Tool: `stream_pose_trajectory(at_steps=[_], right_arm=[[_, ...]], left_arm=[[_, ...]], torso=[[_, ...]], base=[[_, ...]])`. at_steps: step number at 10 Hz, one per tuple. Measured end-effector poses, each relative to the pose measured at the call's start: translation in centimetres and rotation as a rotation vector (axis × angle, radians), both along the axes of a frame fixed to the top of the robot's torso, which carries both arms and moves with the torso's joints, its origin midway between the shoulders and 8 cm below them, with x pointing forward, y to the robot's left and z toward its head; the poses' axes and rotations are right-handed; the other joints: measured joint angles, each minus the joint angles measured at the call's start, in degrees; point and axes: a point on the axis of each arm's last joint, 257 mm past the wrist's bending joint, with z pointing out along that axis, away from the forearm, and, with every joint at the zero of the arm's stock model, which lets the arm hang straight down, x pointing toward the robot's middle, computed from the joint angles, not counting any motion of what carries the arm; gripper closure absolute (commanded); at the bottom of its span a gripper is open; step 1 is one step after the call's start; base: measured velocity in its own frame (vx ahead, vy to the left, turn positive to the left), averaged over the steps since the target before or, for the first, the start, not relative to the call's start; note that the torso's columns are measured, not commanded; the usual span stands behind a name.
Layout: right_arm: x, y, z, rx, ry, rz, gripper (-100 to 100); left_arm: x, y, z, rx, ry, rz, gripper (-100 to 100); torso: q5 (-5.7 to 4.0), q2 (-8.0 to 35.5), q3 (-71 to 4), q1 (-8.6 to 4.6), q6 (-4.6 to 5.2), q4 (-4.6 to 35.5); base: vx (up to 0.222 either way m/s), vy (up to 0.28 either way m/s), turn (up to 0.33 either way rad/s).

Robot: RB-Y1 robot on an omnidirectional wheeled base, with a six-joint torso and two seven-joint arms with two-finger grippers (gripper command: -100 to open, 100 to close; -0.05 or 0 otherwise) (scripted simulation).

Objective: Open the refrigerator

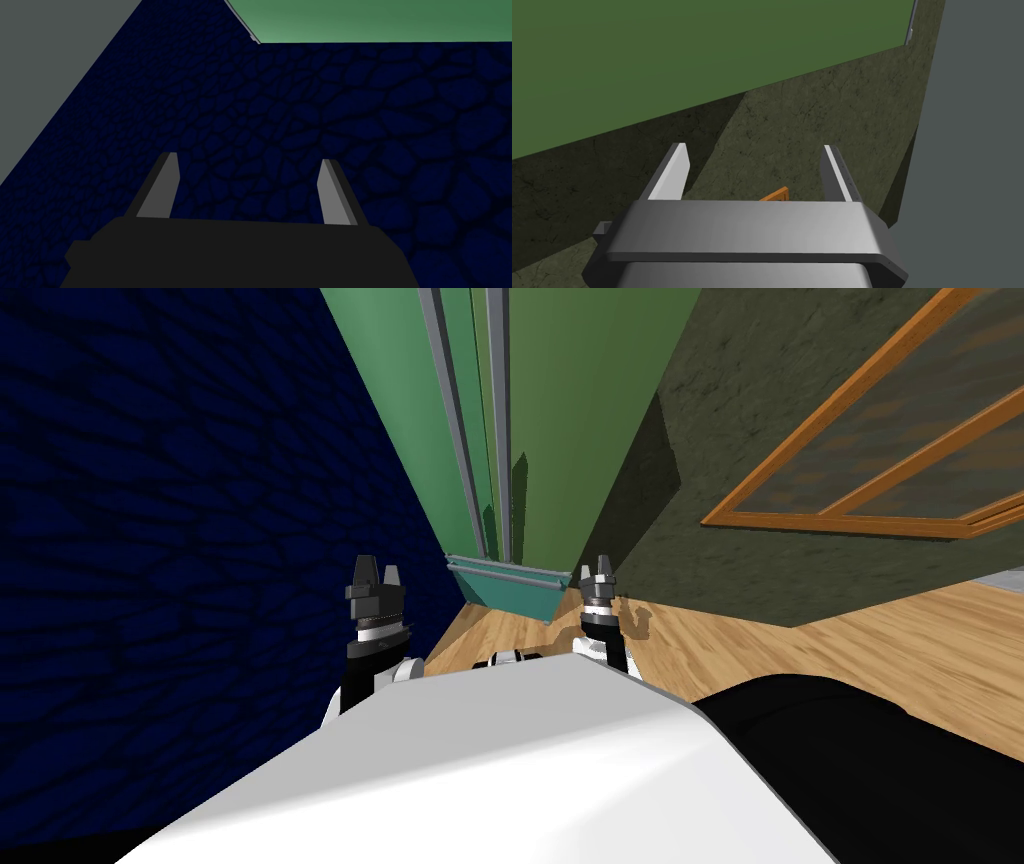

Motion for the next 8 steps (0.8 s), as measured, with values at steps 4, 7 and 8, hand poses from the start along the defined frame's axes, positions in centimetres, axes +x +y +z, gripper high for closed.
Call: stream_pose_trajectory(at_steps=[4,7,8], right_arm=[[0.5,1.0,-0.1,-0.155,0.024,0.015,-100],[0.8,1.4,-0.5,-0.261,0.034,-0.003,-100],[0.8,1.5,-0.6,-0.283,0.036,-0.011,-100]], left_arm=[[0.0,0.0,0.0,0.000,0.001,0.000,0],[0.0,0.0,0.0,0.000,0.001,0.000,0],[0.0,0.0,0.0,0.000,0.001,0.000,0]], torso=[[0.01,2.63,-5.39,0.03,0.00,2.66],[0.00,2.65,-5.39,0.00,-0.01,2.68],[0.00,2.67,-5.38,-0.02,0.01,2.68]], base=[[0.008,0.015,0.054],[0.016,0.015,0.035],[0.013,0.017,0.068]])
